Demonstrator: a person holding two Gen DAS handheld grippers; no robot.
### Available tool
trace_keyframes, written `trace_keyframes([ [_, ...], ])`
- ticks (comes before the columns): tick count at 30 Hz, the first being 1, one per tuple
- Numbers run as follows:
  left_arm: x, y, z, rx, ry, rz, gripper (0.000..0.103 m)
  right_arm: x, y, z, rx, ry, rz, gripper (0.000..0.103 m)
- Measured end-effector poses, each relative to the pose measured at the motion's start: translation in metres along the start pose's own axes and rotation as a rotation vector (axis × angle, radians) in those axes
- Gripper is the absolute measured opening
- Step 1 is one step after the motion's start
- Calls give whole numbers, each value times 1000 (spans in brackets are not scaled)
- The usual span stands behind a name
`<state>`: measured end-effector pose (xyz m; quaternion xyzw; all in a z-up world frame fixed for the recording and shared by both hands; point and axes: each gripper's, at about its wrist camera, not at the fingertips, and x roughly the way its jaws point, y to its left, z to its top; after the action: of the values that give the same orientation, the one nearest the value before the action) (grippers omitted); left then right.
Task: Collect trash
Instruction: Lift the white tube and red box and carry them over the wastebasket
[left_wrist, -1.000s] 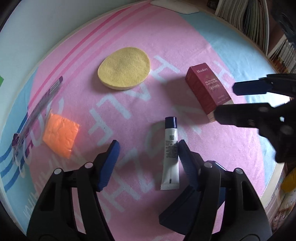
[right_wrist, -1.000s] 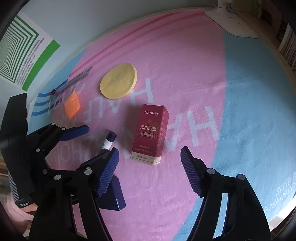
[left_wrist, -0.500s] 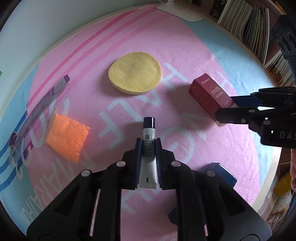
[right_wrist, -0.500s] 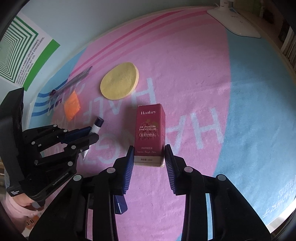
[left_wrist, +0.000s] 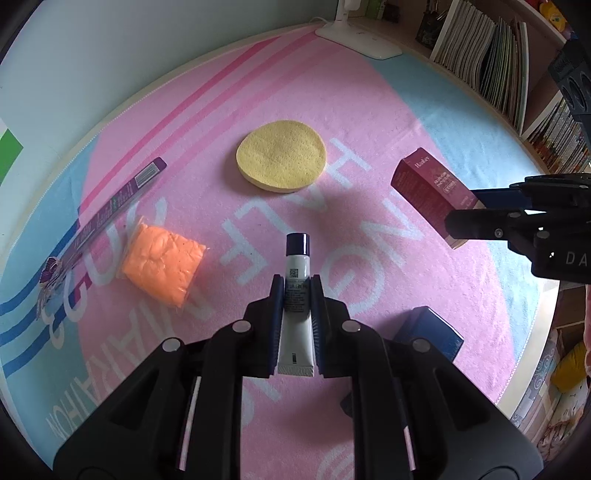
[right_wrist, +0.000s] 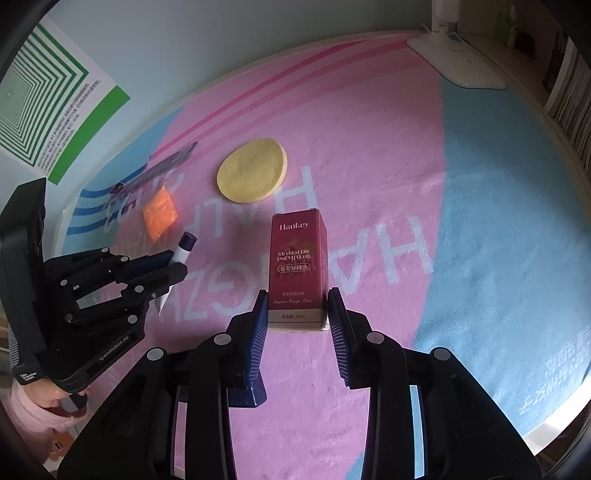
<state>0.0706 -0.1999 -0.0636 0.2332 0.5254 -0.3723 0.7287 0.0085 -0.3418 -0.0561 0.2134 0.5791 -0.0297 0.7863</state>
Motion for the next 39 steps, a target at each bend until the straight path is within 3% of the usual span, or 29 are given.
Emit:
trace_keyframes([
  [10, -25, -21, -21, 80, -33, -11, 13, -34, -1, -40, 64, -56, -48, 33],
  [17, -34, -62, -42, 205, -46, -62, 13, -61, -7, -99, 178, -103, -103, 33],
  [28, -52, -155, -107, 510, -24, -188, 13, -111, -20, -242, 470, -194, -203, 33],
  [39, -62, -269, -187, 770, 31, -295, 13, -134, -30, -403, 770, -217, -273, 33],
])
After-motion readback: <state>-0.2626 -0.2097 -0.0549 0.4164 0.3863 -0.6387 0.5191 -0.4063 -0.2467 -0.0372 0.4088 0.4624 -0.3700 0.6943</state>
